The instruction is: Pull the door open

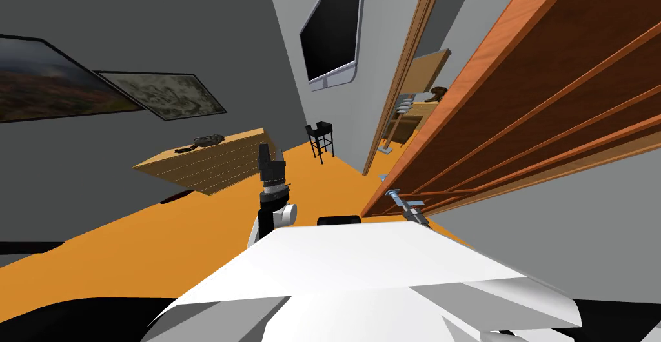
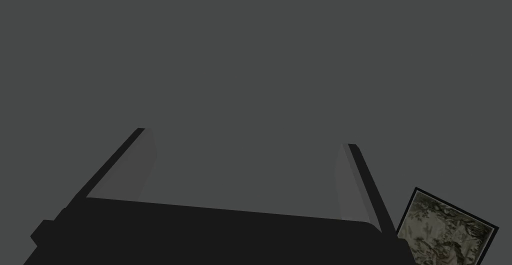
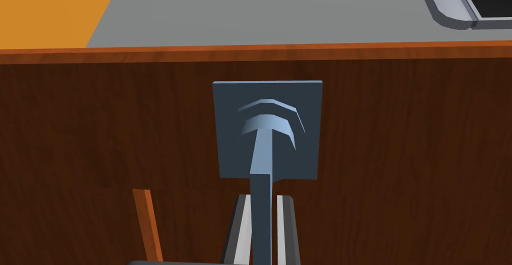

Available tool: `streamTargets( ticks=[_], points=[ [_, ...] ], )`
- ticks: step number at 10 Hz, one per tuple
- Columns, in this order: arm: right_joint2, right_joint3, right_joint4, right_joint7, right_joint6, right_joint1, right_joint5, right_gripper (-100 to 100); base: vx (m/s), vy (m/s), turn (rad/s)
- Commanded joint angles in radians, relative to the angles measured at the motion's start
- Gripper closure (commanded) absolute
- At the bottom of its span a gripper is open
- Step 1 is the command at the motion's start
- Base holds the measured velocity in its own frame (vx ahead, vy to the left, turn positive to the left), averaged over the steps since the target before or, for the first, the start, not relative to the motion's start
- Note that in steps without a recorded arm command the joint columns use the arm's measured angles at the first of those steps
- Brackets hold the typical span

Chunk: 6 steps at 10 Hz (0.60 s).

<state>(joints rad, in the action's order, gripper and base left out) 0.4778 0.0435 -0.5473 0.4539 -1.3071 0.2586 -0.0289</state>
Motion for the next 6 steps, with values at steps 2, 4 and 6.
streamTargets(
  ticks=[2,4,6],
  points=[
    [0.004,0.004,0.009,0.004,-0.009,0.001,0.002,100,-0.216,-0.082,0.175],
    [0.007,0.005,0.019,0.006,-0.017,-0.004,0.003,100,-0.192,-0.059,0.144],
    [0.009,0.006,0.028,0.009,-0.024,-0.008,0.004,100,-0.189,-0.054,0.111]
  ],
)
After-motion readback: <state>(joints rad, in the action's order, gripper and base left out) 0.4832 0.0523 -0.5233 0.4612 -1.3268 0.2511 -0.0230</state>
